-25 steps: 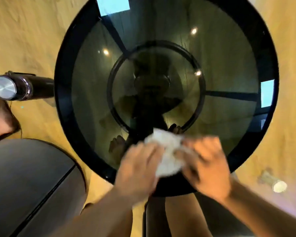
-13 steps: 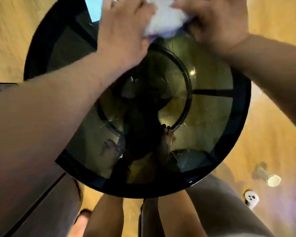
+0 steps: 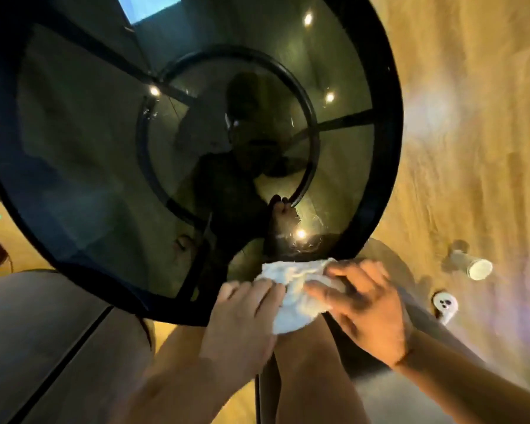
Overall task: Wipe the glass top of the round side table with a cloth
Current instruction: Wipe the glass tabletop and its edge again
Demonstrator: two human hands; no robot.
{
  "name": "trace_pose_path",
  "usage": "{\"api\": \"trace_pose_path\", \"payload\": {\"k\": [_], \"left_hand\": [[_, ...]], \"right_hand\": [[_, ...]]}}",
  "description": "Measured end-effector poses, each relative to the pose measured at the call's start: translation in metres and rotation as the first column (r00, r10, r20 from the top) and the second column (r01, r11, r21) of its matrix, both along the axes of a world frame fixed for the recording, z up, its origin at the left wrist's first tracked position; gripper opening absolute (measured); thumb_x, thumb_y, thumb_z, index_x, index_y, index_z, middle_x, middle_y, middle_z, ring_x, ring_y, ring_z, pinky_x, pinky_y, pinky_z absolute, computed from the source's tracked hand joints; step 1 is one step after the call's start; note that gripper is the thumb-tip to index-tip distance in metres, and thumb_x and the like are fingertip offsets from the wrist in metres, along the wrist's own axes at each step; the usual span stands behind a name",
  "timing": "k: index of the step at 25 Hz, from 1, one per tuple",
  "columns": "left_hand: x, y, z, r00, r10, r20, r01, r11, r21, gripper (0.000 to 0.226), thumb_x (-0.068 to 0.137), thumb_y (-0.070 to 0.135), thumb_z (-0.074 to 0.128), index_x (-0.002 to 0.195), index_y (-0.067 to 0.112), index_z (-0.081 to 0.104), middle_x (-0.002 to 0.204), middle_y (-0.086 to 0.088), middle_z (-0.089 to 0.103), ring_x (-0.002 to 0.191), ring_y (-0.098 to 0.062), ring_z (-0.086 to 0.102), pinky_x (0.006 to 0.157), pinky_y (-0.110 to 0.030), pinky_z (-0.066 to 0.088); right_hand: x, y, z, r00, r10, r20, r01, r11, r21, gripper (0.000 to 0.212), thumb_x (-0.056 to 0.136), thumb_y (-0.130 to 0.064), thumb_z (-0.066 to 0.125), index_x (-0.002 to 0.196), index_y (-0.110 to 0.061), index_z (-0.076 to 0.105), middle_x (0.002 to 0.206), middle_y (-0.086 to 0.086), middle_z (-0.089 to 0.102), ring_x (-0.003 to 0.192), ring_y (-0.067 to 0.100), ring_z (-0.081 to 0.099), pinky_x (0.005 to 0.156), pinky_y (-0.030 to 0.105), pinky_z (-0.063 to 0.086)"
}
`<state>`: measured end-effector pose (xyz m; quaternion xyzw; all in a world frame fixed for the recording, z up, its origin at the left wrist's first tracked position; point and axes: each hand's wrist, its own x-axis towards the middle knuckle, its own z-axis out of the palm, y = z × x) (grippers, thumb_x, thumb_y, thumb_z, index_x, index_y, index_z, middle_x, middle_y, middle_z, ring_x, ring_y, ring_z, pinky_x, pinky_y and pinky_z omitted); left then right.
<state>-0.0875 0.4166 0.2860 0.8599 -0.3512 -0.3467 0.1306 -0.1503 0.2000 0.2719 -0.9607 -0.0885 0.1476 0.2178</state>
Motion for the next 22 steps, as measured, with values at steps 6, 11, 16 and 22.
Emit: {"api": "trace_pose_path", "payload": {"k": [6, 11, 16, 22], "left_hand": [[0.081, -0.032, -0.018, 0.965, -0.029, 0.262, 0.057, 0.994, -0.097, 0.046, 0.065, 0.018, 0.070, 0.109, 0.014, 0.056, 0.096, -0.007, 0.063, 0.077, -0.029, 0.059, 0.078, -0.041, 0.032], [0.248, -0.121, -0.036, 0.840, 0.155, 0.519, -0.163, 0.986, -0.030, 0.039, 0.084, 0.031, 0.050, 0.119, 0.018, 0.059, 0.120, -0.010, 0.060, 0.107, -0.033, 0.057, 0.092, -0.044, 0.037], [0.267, -0.135, -0.034, 0.899, 0.404, 0.168, -0.379, 0.911, -0.163, 0.029, 0.102, 0.027, 0.038, 0.119, 0.029, 0.061, 0.128, 0.014, 0.057, 0.115, 0.004, 0.045, 0.086, 0.000, 0.027], [0.182, -0.129, -0.016, 0.890, 0.178, 0.419, -0.141, 0.983, -0.119, 0.044, 0.088, 0.018, 0.055, 0.132, 0.017, 0.049, 0.129, -0.005, 0.052, 0.116, -0.024, 0.050, 0.094, -0.030, 0.036]], "right_hand": [[0.108, -0.050, -0.009, 0.977, 0.149, 0.153, -0.143, 0.989, -0.047, 0.026, 0.085, -0.019, 0.061, 0.110, -0.027, 0.065, 0.096, 0.003, 0.059, 0.087, 0.029, 0.052, 0.077, 0.040, 0.034], [0.262, -0.113, -0.029, 0.982, 0.043, 0.186, 0.014, 0.956, -0.293, 0.039, 0.097, -0.034, 0.043, 0.133, -0.027, 0.053, 0.116, 0.016, 0.060, 0.105, 0.036, 0.053, 0.081, 0.042, 0.034], [0.264, -0.109, -0.065, 0.903, -0.373, -0.213, 0.332, 0.921, -0.205, 0.034, 0.104, -0.023, 0.039, 0.133, -0.010, 0.052, 0.135, 0.016, 0.053, 0.126, 0.029, 0.049, 0.076, 0.007, 0.044], [0.162, -0.075, -0.007, 0.894, -0.391, 0.219, 0.429, 0.889, -0.162, 0.043, 0.089, -0.029, 0.049, 0.131, -0.022, 0.057, 0.121, 0.012, 0.060, 0.105, 0.034, 0.056, 0.082, 0.037, 0.043]]}}
